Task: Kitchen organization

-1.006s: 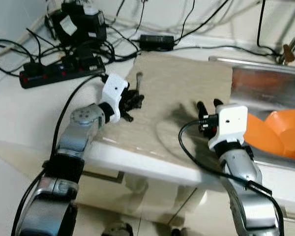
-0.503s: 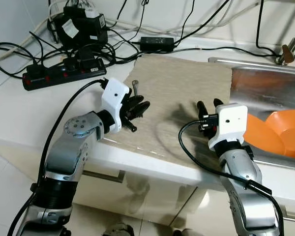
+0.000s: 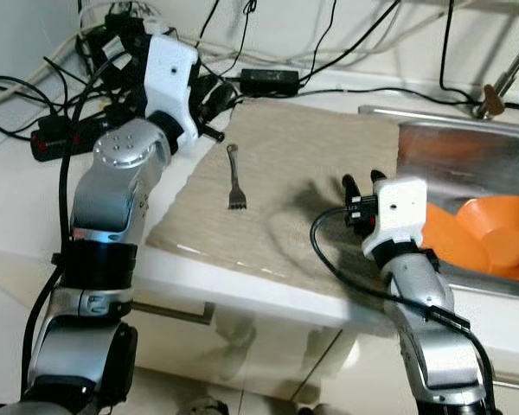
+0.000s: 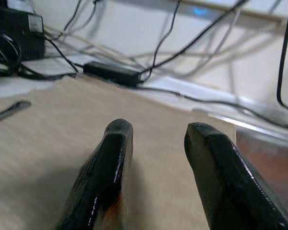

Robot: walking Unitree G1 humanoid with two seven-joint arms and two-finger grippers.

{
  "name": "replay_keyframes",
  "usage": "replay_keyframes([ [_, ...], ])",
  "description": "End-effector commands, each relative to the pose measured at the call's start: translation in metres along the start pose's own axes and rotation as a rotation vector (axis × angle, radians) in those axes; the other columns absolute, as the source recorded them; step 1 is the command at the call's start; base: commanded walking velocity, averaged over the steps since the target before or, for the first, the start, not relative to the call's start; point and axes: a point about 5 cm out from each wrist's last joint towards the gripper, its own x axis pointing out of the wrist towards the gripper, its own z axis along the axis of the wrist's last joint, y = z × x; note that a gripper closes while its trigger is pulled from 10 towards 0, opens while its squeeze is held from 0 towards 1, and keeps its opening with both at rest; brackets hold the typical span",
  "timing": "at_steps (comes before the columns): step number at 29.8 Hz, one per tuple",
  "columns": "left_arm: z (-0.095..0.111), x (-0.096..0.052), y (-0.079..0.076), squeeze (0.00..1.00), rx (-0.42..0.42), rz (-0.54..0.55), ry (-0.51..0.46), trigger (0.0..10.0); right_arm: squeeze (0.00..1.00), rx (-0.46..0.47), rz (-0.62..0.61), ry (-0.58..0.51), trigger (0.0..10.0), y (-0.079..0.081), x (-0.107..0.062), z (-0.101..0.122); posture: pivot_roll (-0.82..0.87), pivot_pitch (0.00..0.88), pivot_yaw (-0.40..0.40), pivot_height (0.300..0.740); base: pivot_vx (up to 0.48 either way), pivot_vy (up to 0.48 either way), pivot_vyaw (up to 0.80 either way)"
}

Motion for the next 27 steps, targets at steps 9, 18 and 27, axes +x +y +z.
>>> replay_keyframes([
  [9, -0.017, -0.003, -0.005, 1.0, -0.023, -0.004, 0.109, 10.0, 0.0, -0.008, 0.007, -0.01, 10.0, -0.003, 0.004, -0.001, -0.03, 0.0, -0.024, 0.74, 0.0, 0.0, 0.0],
  [18, -0.011, 0.002, -0.02, 0.0, 0.028, -0.087, 0.083, 10.0, 0.0, -0.004, -0.009, -0.023, 10.0, 0.001, 0.002, 0.0, -0.06, 0.0, 0.017, 0.74, 0.0, 0.0, 0.0],
  [27, -0.025, 0.001, -0.028, 0.0, -0.07, -0.056, 0.051, 10.0, 0.0, 0.009, -0.015, -0.025, 10.0, 0.004, 0.003, -0.002, -0.06, 0.0, 0.033, 0.74, 0.0, 0.0, 0.0],
])
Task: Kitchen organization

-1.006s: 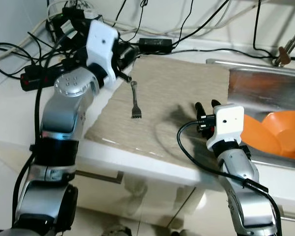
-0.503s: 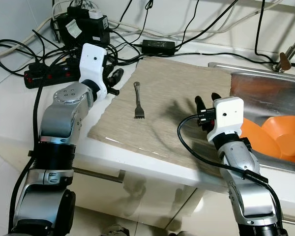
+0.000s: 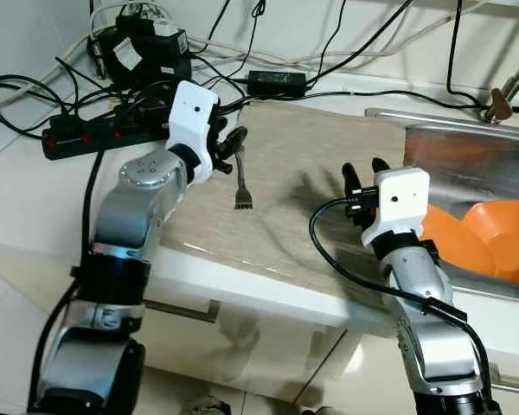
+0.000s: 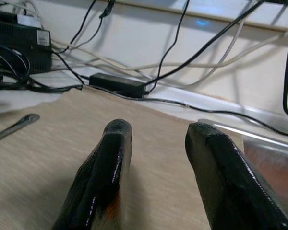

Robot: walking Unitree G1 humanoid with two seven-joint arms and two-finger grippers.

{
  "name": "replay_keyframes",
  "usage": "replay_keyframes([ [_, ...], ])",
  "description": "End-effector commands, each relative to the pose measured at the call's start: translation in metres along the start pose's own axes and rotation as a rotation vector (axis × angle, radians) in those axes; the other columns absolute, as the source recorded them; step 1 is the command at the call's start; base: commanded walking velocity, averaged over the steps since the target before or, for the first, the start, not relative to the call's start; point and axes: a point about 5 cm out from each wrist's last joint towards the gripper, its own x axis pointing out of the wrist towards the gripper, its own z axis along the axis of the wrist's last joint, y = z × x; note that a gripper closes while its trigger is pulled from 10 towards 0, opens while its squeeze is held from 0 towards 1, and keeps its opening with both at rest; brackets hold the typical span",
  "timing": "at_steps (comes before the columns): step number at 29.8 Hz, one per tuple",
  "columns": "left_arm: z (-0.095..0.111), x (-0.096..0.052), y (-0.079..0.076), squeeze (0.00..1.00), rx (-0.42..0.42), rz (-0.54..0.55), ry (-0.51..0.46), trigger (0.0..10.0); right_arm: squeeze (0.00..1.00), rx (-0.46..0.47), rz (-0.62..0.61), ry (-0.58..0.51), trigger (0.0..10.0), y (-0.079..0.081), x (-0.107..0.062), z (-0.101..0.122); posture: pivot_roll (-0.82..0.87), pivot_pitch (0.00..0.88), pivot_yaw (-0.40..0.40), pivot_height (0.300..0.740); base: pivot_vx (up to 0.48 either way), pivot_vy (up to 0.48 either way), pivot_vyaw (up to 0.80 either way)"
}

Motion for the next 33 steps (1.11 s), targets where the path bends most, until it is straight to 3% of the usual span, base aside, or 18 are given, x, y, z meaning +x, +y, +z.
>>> replay_keyframes([
  [1, 0.001, -0.002, 0.0058, 0.0, -0.01, 0.029, -0.017, 10.0, 0.0, 0.002, -0.007, -0.004, 10.0, 0.0001, -0.0007, -0.001, -0.06, 0.0, 0.033, 0.74, 0.0, 0.0, 0.0],
  [7, -0.0001, -0.0008, 0.0052, 0.0, 0.024, 0.011, -0.034, 10.0, 0.0, 0.008, 0.002, -0.006, 10.0, 0.002, 0.0005, -0.0024, -0.06, 0.0, 0.038, 0.74, 0.0, -0.48, 0.0],
  [14, -0.0033, 0.001, 0.0058, 0.0, 0.028, 0.014, -0.034, 10.0, 0.0, 0.006, 0.011, -0.018, 10.0, 0.0043, 0.0019, -0.0014, -0.06, 0.0, 0.046, 0.74, 0.0, 0.0, 0.0],
  [17, -0.0044, 0.0015, 0.0052, 0.0, 0.042, 0.01, -0.034, 10.0, 0.0, 0.061, 0.008, -0.028, 10.0, 0.0051, 0.0014, -0.0004, -0.06, 0.0, 0.05, 0.74, 0.0, 0.0, -0.56],
  [33, -0.0074, 0.003, 0.0068, 0.0, 0.056, 0.04, -0.027, 10.0, 0.0, 0.052, 0.016, -0.019, 10.0, 0.0061, -0.0015, -0.0017, -0.07, 0.0, 0.04, 0.74, 0.0, 0.0, -0.53],
])
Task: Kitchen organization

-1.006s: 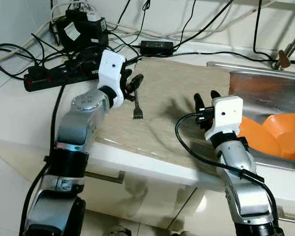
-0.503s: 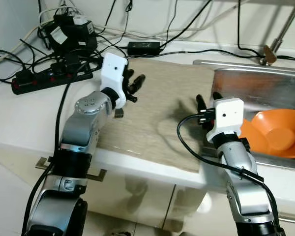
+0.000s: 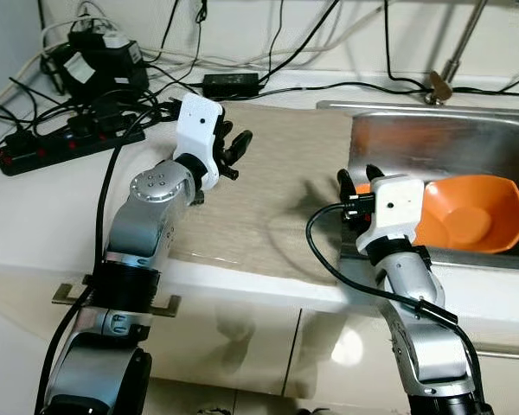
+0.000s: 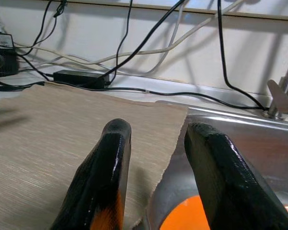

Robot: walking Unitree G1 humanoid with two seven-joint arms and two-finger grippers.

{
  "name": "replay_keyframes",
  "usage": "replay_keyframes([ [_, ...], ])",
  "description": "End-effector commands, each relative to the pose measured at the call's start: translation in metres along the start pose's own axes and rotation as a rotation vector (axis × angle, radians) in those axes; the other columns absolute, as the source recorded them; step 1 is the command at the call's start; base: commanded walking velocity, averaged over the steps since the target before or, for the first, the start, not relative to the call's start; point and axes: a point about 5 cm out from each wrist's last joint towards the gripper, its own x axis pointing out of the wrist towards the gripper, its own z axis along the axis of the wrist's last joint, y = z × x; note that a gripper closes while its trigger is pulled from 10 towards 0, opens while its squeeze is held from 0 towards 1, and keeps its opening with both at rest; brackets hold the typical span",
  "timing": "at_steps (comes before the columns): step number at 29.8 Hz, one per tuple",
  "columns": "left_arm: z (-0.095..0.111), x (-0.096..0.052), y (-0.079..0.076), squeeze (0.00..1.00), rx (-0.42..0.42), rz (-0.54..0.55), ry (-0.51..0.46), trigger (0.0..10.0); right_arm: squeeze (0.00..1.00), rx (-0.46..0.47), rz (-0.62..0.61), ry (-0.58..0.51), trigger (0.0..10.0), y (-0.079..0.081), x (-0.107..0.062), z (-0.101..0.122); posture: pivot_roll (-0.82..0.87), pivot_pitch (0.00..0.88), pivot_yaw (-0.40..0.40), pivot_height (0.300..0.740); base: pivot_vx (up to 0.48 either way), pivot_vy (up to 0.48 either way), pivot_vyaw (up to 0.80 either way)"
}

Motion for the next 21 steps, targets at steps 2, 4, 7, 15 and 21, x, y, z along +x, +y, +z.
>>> replay_keyframes([
  [2, -0.003, -0.002, 0.007, 0.0, 0.022, 0.038, 0.017, 10.0, 0.0, -0.018, 0.012, -0.018, 10.0, 0.001, 0.0, 0.006, -0.06, 0.0, 0.035, 0.732, 0.0, 0.0, -0.22],
  [4, -0.005, -0.003, 0.008, 0.0, 0.024, 0.045, 0.02, 10.0, 0.0, -0.019, 0.018, -0.021, 10.0, 0.002, 0.0, 0.006, -0.06, 0.0, 0.032, 0.732, 0.0, 0.0, 0.0],
  [7, -0.005, -0.005, 0.012, 0.0, 0.025, 0.063, 0.023, 10.0, 0.0, -0.02, 0.022, -0.024, 10.0, 0.002, 0.0, 0.007, -0.06, 0.0, 0.029, 0.732, 0.0, 0.0, 0.0],
  [15, 0.001, -0.028, 0.027, 0.0, 0.073, 0.084, 0.058, 10.0, 0.0, -0.019, 0.039, -0.01, 10.0, 0.003, -0.004, 0.004, -0.04, 0.008, 0.018, 0.732, 0.0, 0.0, 0.0],
  [21, -0.009, -0.033, 0.029, 0.0, 0.067, 0.087, 0.12, 10.0, 0.0, -0.021, 0.068, -0.008, 10.0, 0.004, -0.001, 0.003, -0.02, 0.0, -0.01, 0.732, 0.0, 0.0, 0.0],
])
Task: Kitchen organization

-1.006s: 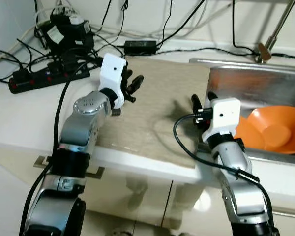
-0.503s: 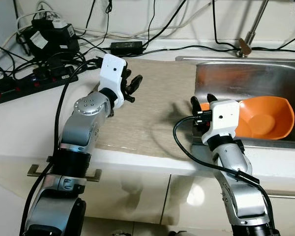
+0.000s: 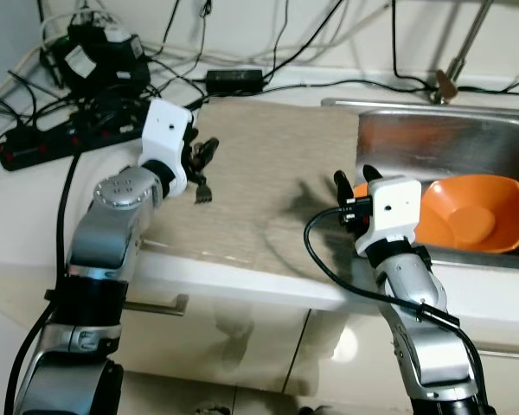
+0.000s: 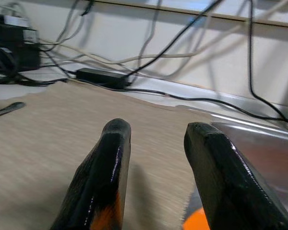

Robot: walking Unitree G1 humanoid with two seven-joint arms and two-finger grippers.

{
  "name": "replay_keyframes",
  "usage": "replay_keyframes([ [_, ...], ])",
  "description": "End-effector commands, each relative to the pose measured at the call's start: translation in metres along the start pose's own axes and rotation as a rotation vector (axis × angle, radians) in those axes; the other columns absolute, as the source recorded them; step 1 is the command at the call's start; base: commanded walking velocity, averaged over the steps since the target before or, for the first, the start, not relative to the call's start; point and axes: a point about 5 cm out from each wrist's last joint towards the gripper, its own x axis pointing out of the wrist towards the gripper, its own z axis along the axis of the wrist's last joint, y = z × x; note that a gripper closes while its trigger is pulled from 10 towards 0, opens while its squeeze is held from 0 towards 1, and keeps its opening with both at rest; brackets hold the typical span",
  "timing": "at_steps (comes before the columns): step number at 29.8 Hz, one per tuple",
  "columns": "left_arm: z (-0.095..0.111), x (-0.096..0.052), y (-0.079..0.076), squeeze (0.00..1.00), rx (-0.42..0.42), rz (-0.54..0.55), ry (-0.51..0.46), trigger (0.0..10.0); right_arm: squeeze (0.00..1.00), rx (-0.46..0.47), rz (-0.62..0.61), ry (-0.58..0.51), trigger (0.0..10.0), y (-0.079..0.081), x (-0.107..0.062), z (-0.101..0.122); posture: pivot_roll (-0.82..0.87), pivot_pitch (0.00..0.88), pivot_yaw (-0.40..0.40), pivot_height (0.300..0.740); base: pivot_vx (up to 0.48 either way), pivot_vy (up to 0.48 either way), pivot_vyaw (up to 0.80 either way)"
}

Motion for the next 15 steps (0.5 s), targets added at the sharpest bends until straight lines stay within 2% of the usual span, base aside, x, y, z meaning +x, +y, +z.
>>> replay_keyframes([
  [1, -0.0109, -0.0023, -0.0004, 0.0, -0.009, -0.006, 0.054, 10.0, 0.0, -0.001, 0.022, 0.0, 10.0, 0.0008, 0.0024, 0.0009, -0.01, 0.0, -0.016, 0.732, 0.0, 0.0, 0.0],
  [6, -0.0074, -0.0081, -0.0008, 0.0, -0.011, -0.004, 0.059, 10.0, 0.0, -0.008, 0.037, 0.002, 10.0, -0.0007, 0.0038, 0.0009, 0.0, 0.0, -0.029, 0.732, 0.0, 0.0, 0.0],
  [7, -0.0055, -0.0109, -0.0015, 1.0, -0.016, -0.004, 0.051, 10.0, 0.0, -0.01, 0.047, 0.006, 10.0, 0.0005, 0.0033, -0.0004, 0.0, 0.0, -0.039, 0.732, 0.0, 0.0, 0.0],
  [14, -0.0074, -0.0102, -0.0058, 1.0, -0.017, -0.008, 0.05, 10.0, 0.0, -0.014, 0.056, -0.002, 10.0, 0.0003, 0.0061, 0.0007, 0.0, 0.0, -0.043, 0.732, 0.0, 0.0, 0.0],
  [15, -0.0076, -0.0082, -0.0074, 0.0, -0.008, -0.014, 0.055, 10.0, 0.0, -0.015, 0.052, -0.008, 10.0, -0.0007, 0.0073, 0.0017, 0.0, 0.0, -0.035, 0.732, 0.0, 0.0, 0.0],
])
